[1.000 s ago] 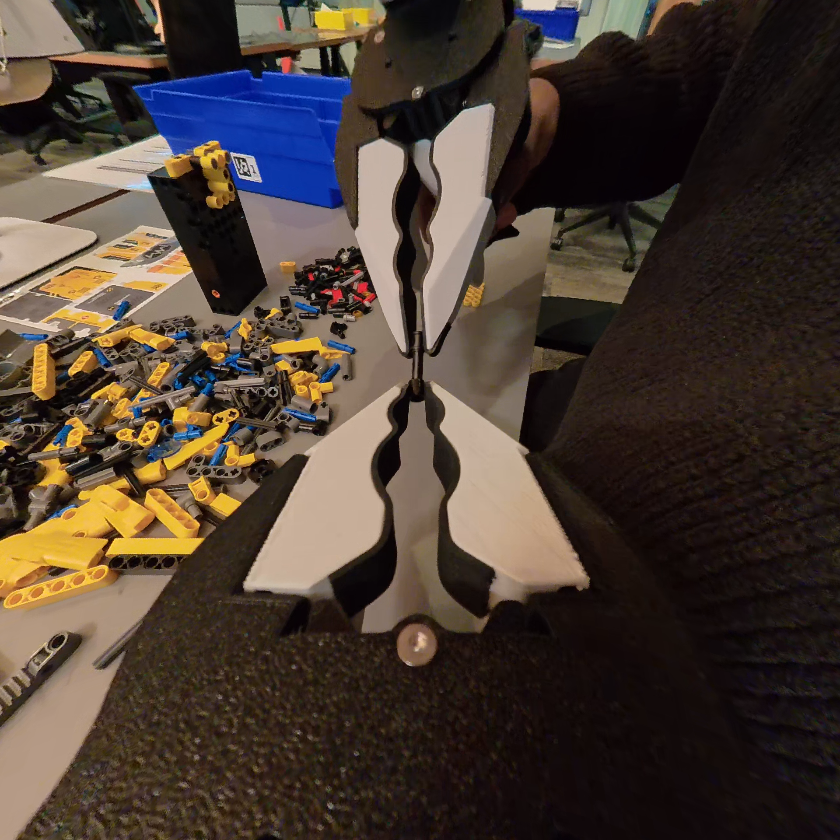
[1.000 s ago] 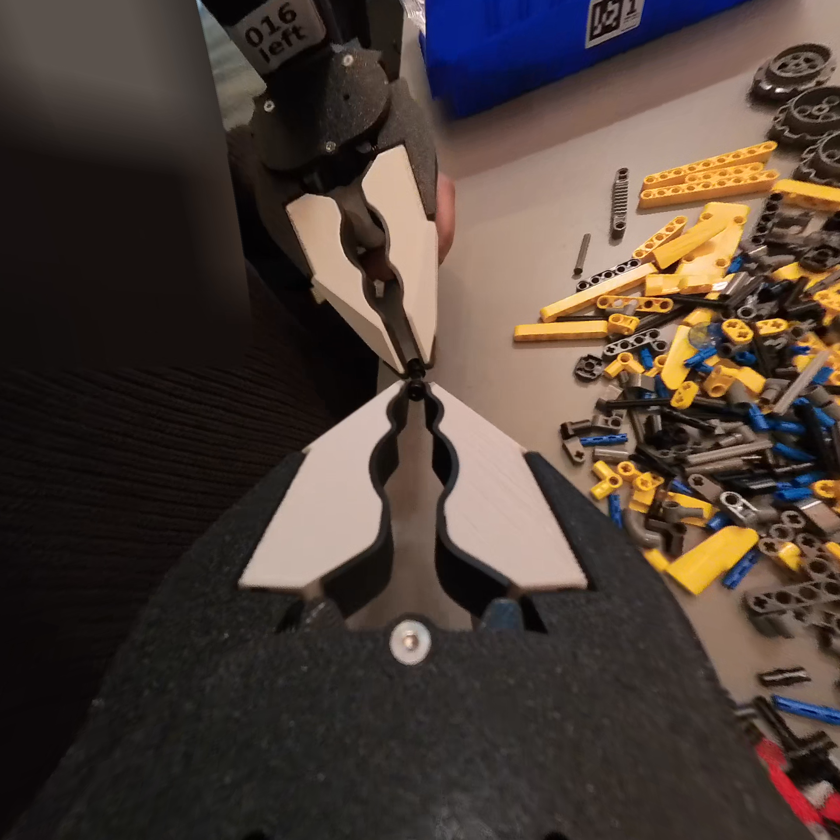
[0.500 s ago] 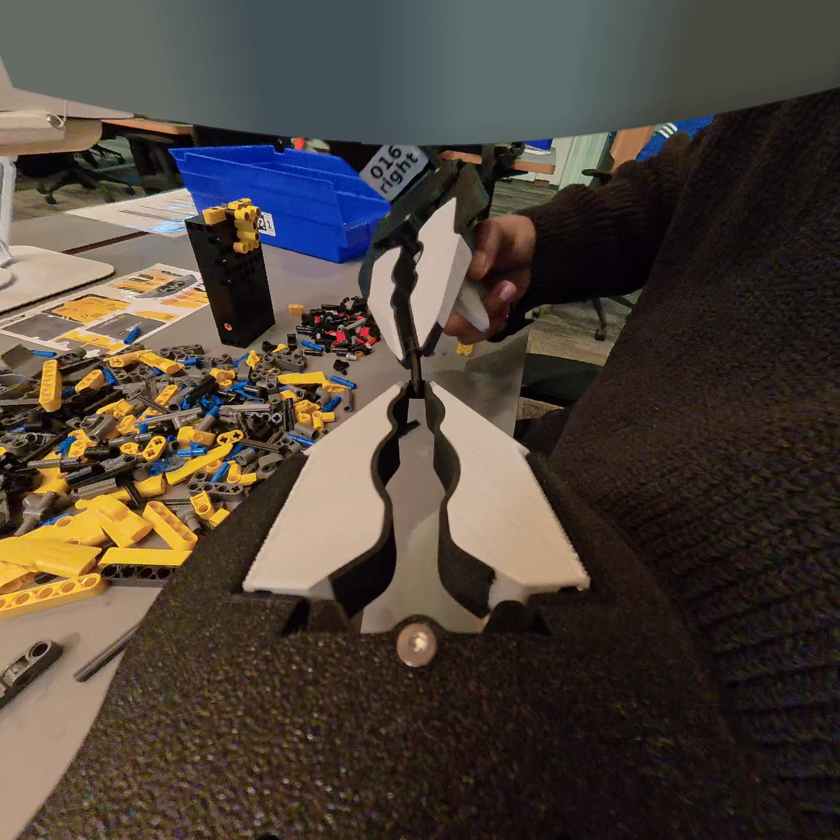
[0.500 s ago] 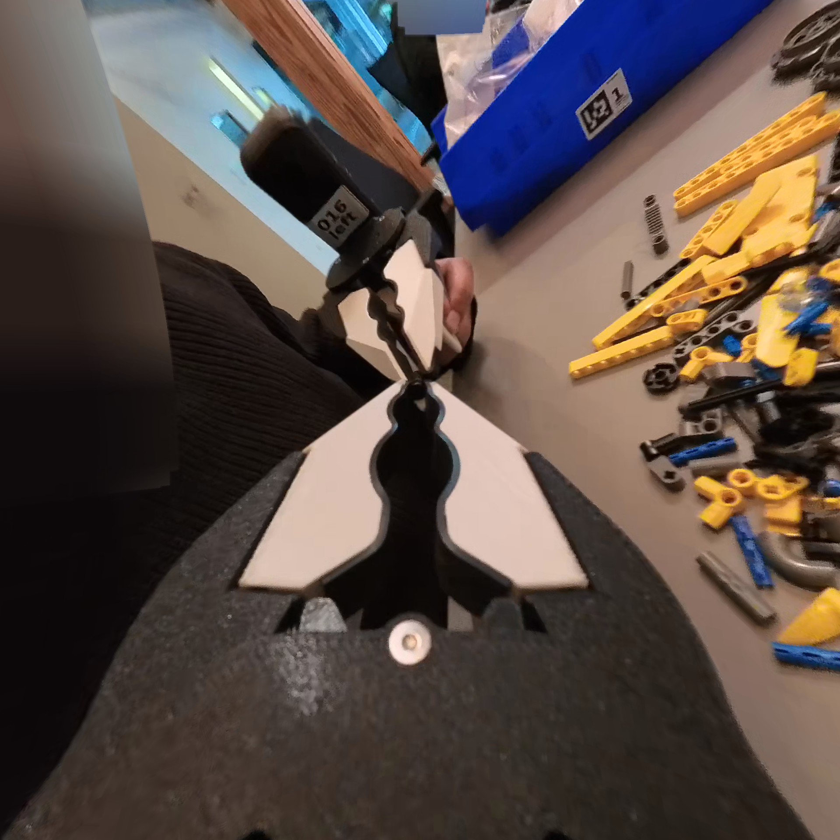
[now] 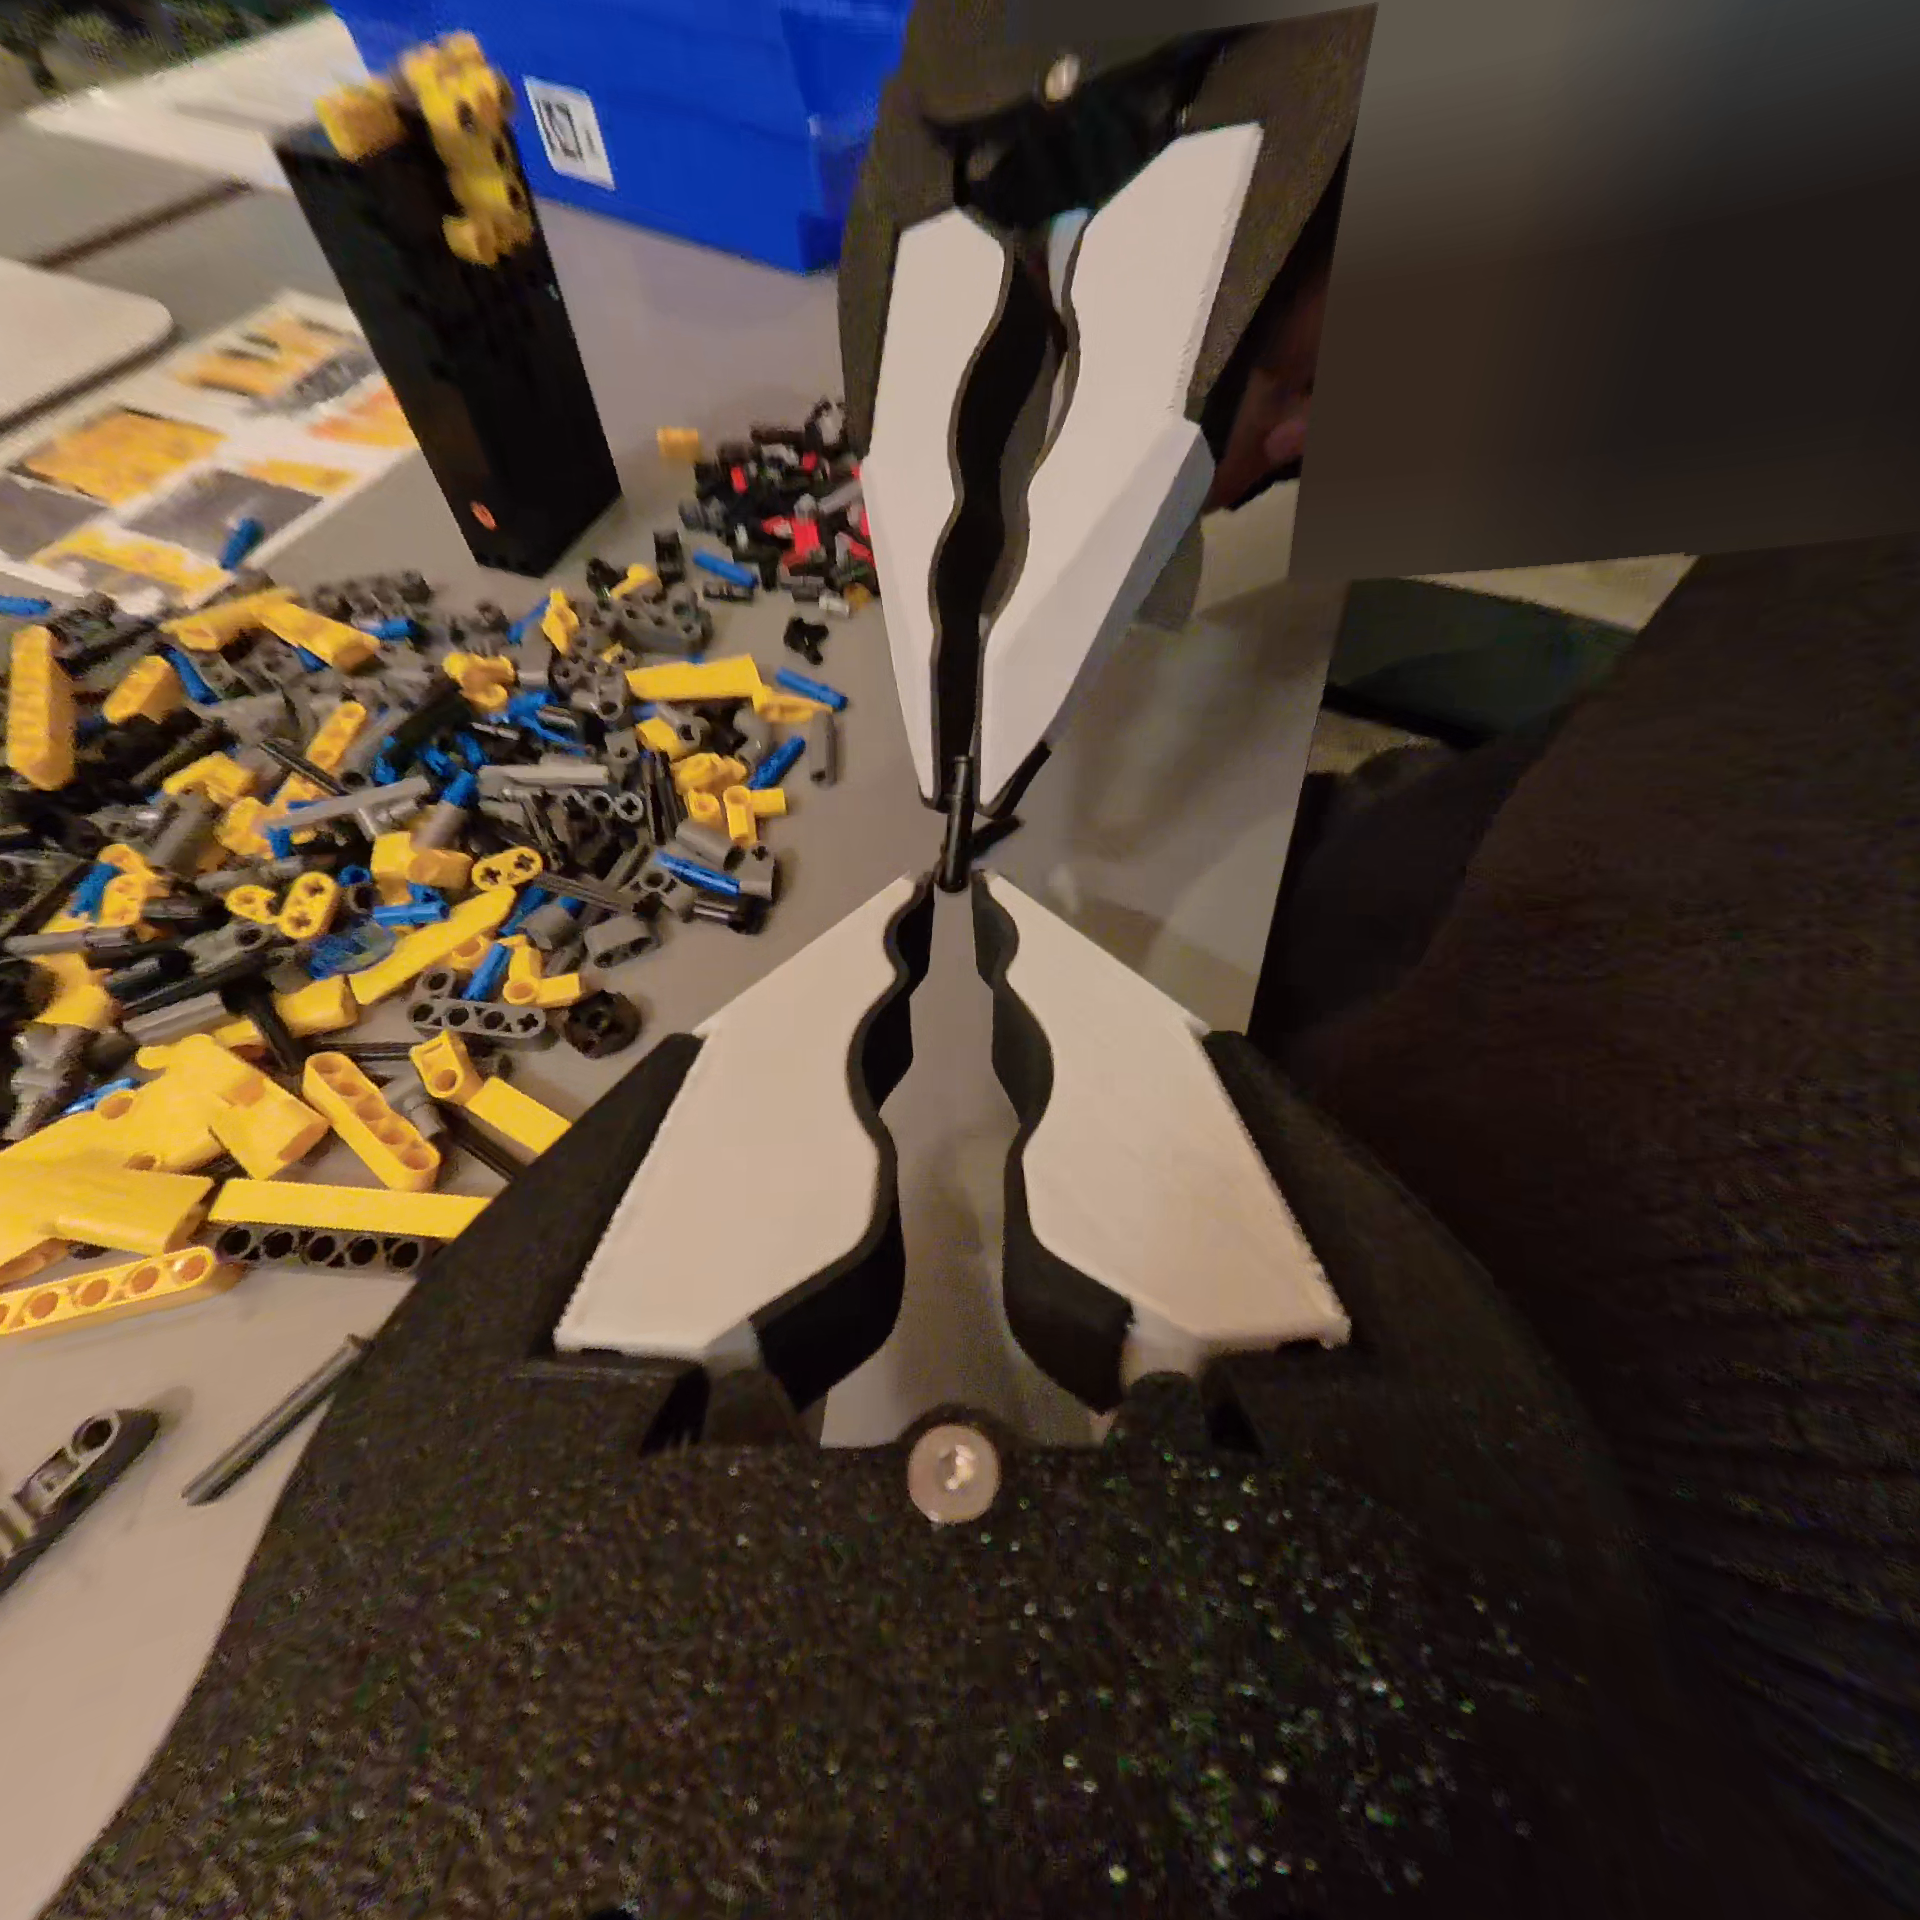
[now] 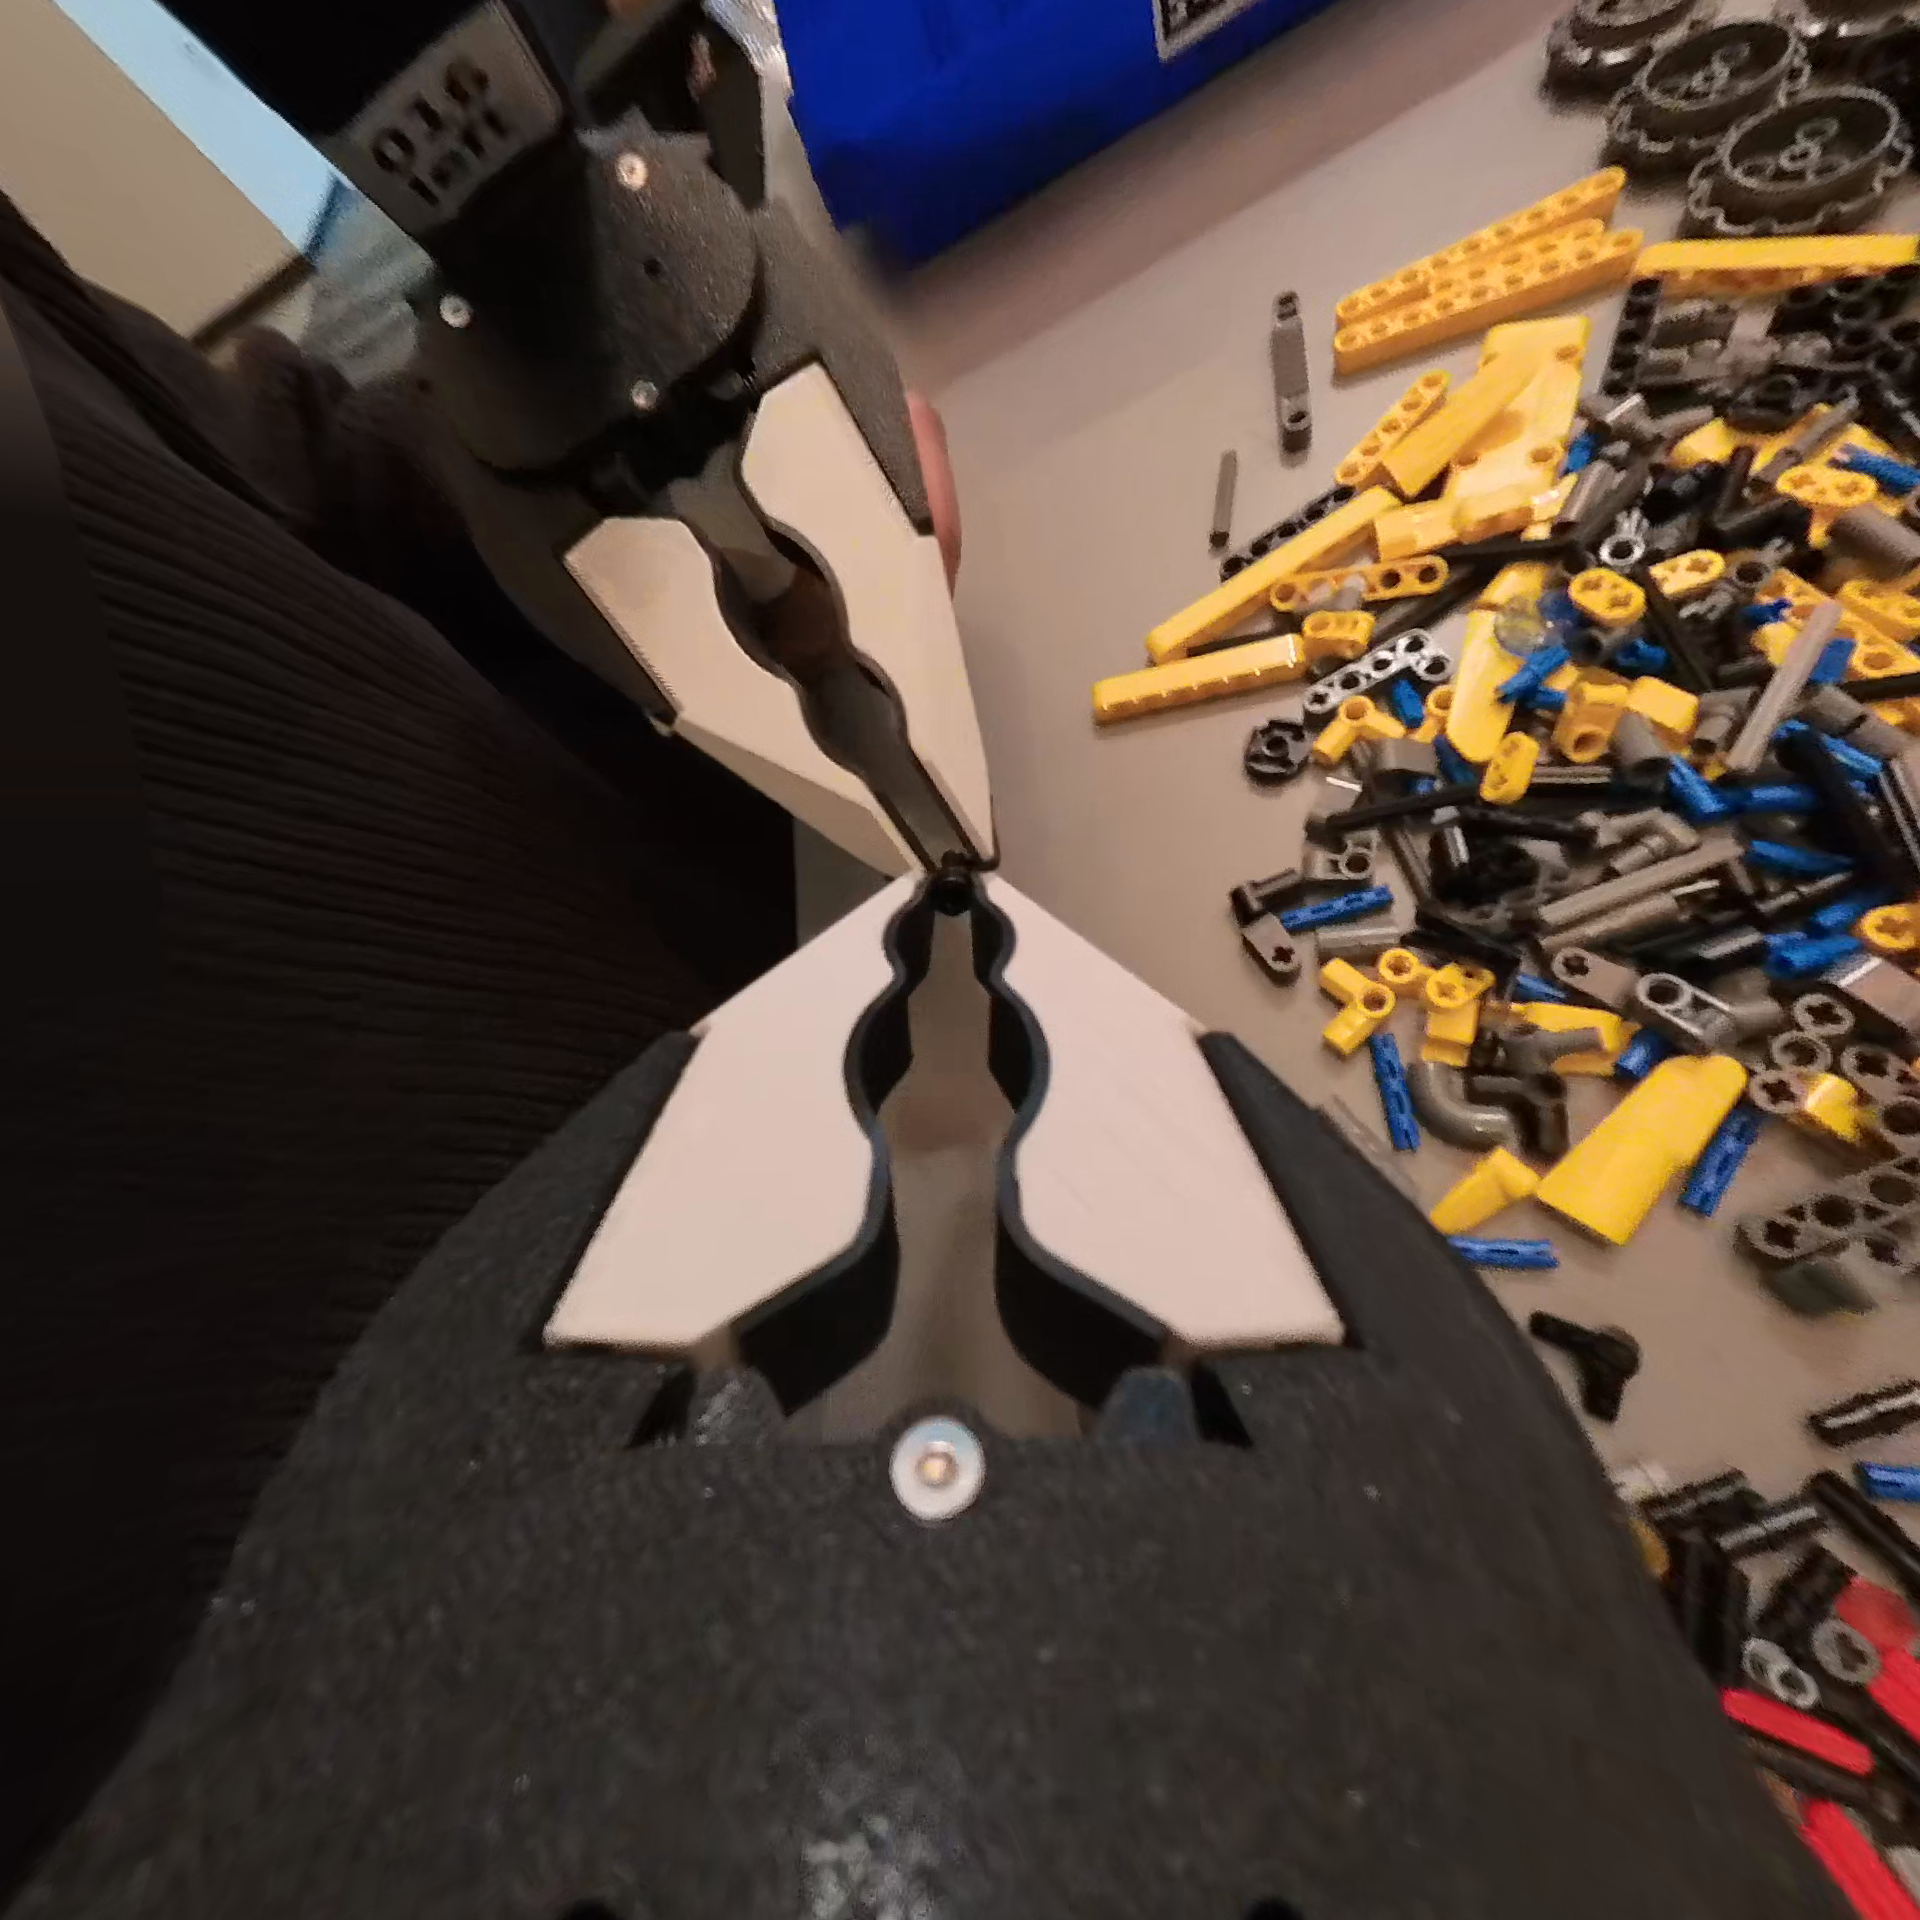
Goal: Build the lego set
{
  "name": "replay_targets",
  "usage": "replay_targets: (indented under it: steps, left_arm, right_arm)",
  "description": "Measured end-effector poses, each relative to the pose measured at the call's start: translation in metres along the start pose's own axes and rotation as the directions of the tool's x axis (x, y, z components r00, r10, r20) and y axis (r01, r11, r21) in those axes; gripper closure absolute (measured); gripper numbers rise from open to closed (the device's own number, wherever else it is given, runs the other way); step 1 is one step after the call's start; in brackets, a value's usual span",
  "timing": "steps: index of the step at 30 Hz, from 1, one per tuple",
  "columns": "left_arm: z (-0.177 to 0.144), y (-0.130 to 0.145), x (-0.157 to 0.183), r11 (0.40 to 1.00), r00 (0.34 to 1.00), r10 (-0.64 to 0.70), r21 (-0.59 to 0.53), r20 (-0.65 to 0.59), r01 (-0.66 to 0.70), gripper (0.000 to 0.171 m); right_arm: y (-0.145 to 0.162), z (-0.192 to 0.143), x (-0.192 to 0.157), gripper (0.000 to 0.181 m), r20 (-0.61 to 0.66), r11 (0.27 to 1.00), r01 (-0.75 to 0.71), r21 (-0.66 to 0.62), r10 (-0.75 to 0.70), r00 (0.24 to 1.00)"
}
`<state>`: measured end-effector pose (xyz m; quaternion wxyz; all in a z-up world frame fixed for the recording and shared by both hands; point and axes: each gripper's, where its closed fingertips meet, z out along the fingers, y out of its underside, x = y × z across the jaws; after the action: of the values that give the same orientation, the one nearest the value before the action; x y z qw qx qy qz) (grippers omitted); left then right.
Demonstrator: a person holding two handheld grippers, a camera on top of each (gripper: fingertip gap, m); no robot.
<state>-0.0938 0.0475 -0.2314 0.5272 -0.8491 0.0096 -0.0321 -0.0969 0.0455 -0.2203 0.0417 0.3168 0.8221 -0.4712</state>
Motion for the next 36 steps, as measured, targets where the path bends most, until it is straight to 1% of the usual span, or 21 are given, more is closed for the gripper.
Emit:
replay_targets:
  steps: [4, 8, 13, 16, 20, 24, 27, 29, 33, 36]
  left_arm:
    - [0.01, 0.011, -0.003, 0.995, 0.999, 0.038, -0.09, 0.02, -0.036, 0.166]
    - [0.014, 0.017, -0.004, 0.99, 0.999, 0.047, -0.136, 0.022, -0.044, 0.166]
    - [0.023, 0.031, -0.003, 0.971, 0.999, 0.033, -0.235, 0.0, -0.032, 0.165]
    - [0.025, 0.034, -0.001, 0.965, 0.999, 0.043, -0.258, -0.006, -0.043, 0.165]
    - [0.025, 0.033, -0.001, 0.966, 0.999, 0.037, -0.255, -0.012, -0.039, 0.163]
    - [0.021, 0.027, -0.005, 0.978, 1.0, 0.012, -0.209, 0.01, -0.009, 0.161]
    - [0.012, 0.021, -0.008, 0.986, 0.999, -0.05, -0.157, 0.01, 0.051, 0.161]
    - [0.003, 0.018, -0.016, 0.987, 0.993, -0.114, -0.11, 0.028, 0.116, 0.161]
    - [-0.019, 0.025, -0.045, 0.968, 0.964, -0.236, -0.058, 0.124, 0.244, 0.161]
    - [-0.034, 0.033, -0.071, 0.959, 0.93, -0.262, -0.036, 0.259, 0.28, 0.163]
  right_arm:
    - [0.009, 0.0, 0.011, 0.176, -0.073, 0.999, 0.026, -0.031, -0.028, 0.997]
    - [0.015, -0.011, 0.023, 0.176, -0.155, 0.998, 0.051, -0.046, -0.057, 0.986]
    - [0.025, -0.013, 0.023, 0.176, -0.177, 0.995, 0.072, -0.074, -0.084, 0.981]
    - [0.032, -0.01, 0.022, 0.176, -0.186, 0.989, 0.1, -0.11, -0.119, 0.975]
    - [0.035, -0.007, 0.02, 0.176, -0.183, 0.982, 0.129, -0.138, -0.153, 0.971]
    - [0.034, -0.007, 0.019, 0.176, -0.186, 0.972, 0.158, -0.173, -0.189, 0.964]
    - [0.032, -0.004, 0.017, 0.176, -0.184, 0.961, 0.177, -0.211, -0.217, 0.959]
    - [0.032, -0.001, 0.016, 0.176, -0.183, 0.95, 0.193, -0.244, -0.241, 0.953]
    - [0.032, 0.005, 0.019, 0.176, -0.2, 0.904, 0.246, -0.349, -0.328, 0.923]
    - [0.034, 0.011, 0.018, 0.176, -0.185, 0.87, 0.259, -0.42, -0.361, 0.914]
